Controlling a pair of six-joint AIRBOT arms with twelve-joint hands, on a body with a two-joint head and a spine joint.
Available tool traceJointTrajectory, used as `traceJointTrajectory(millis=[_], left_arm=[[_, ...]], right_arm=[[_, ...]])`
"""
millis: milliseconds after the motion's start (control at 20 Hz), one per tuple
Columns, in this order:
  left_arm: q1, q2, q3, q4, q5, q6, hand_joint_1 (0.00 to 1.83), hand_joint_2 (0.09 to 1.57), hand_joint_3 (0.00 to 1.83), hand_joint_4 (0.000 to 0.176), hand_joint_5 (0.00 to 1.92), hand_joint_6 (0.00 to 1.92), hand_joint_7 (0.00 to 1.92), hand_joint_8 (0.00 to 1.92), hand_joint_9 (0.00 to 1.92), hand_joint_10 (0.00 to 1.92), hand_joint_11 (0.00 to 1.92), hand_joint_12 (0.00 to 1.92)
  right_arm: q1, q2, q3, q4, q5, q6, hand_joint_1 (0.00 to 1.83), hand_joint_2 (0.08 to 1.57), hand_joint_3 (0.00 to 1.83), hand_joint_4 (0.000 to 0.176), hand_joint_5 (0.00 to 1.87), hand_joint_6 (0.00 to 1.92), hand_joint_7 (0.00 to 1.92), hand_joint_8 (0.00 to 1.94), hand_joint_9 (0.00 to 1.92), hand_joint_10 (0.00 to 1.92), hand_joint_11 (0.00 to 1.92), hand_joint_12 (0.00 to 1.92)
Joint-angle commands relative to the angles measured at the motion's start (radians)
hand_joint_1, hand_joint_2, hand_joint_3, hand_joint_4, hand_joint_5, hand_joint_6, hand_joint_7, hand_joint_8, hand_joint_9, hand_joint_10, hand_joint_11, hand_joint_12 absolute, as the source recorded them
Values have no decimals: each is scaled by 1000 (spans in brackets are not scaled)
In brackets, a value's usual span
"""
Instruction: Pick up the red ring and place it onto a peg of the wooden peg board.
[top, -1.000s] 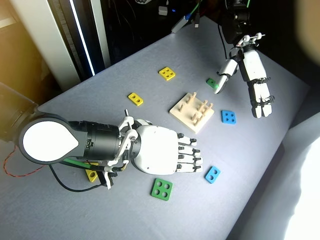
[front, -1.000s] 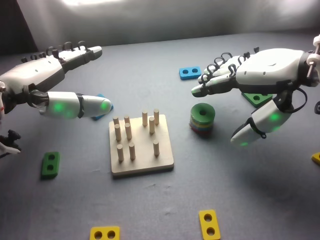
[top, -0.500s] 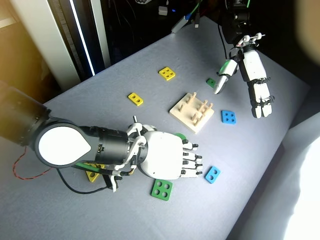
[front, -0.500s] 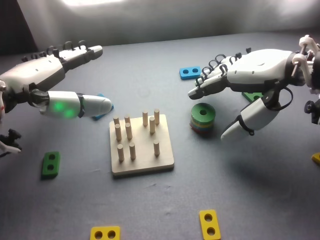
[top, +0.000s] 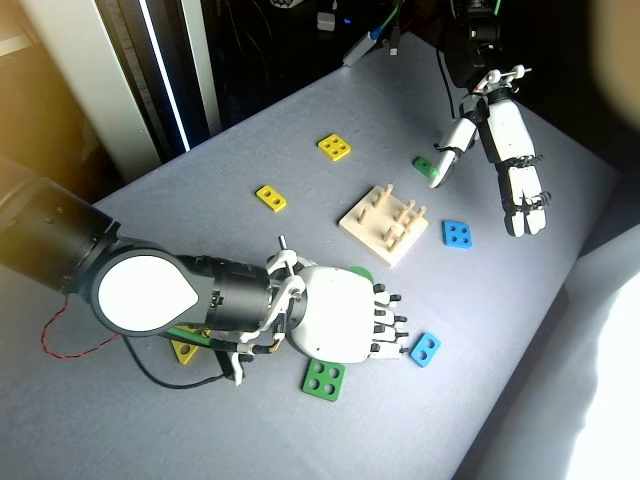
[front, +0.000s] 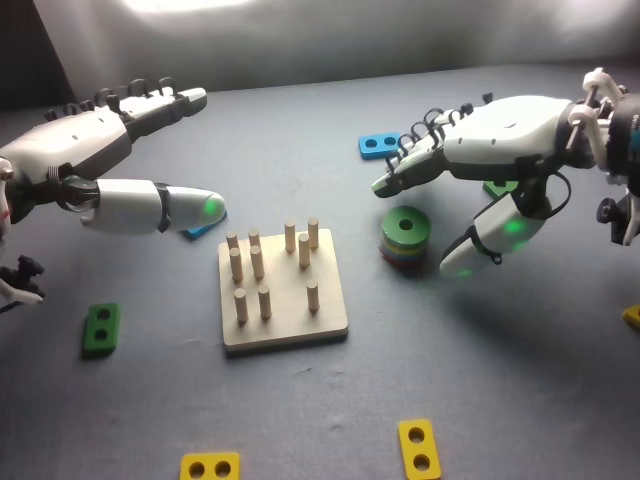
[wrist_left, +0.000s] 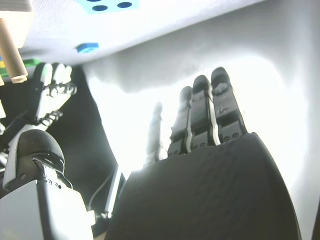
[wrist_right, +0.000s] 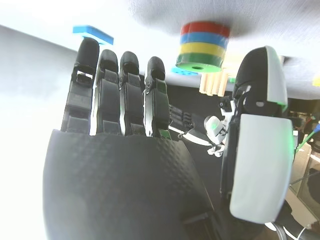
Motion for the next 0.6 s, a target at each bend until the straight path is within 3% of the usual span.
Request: traceJointTrajectory(millis=[0, 50, 200, 250, 300, 400, 500, 550], left_arm=[[-15, 3, 7, -1, -113, -8, 368, 962, 0, 173, 55, 5, 0, 0, 0, 0, 0, 0], [-17, 4, 7, 0, -113, -8, 374, 971, 4, 163, 47, 1, 0, 0, 0, 0, 0, 0], [-22, 5, 7, 4, -113, -9, 371, 983, 8, 155, 43, 1, 0, 0, 0, 0, 0, 0], [-22, 5, 7, 6, -112, -9, 376, 993, 11, 165, 50, 4, 0, 0, 0, 0, 0, 0], [-22, 5, 7, 6, -112, -9, 371, 992, 10, 170, 48, 3, 0, 0, 0, 0, 0, 0], [-22, 4, 7, 7, -112, -9, 371, 997, 11, 173, 44, 1, 0, 0, 0, 0, 0, 0], [-22, 4, 7, 7, -112, -9, 386, 1003, 11, 155, 54, 4, 0, 0, 0, 0, 0, 0], [-23, 4, 8, 7, -112, -10, 382, 1008, 12, 153, 55, 4, 0, 0, 0, 0, 0, 0]], right_arm=[[18, -5, 7, 36, 53, 6, 818, 938, 3, 56, 383, 5, 285, 2, 207, 17, 0, 768], [19, -7, 9, 36, 54, 6, 841, 941, 4, 50, 396, 10, 298, 7, 221, 22, 0, 762], [23, -14, 13, 36, 54, 6, 859, 945, 5, 51, 415, 17, 294, 4, 227, 23, 0, 764], [23, -16, 14, 36, 54, 6, 859, 950, 3, 54, 406, 11, 279, 1, 219, 18, 0, 796], [23, -21, 19, 36, 54, 6, 869, 955, 3, 42, 412, 12, 297, 5, 232, 21, 0, 828], [23, -28, 24, 37, 54, 6, 879, 958, 1, 43, 413, 10, 305, 4, 244, 23, 0, 857], [23, -33, 25, 37, 54, 6, 910, 956, 1, 46, 433, 15, 333, 9, 263, 28, 0, 890], [23, -37, 26, 36, 54, 6, 906, 958, 1, 24, 446, 18, 349, 11, 269, 29, 0, 916]])
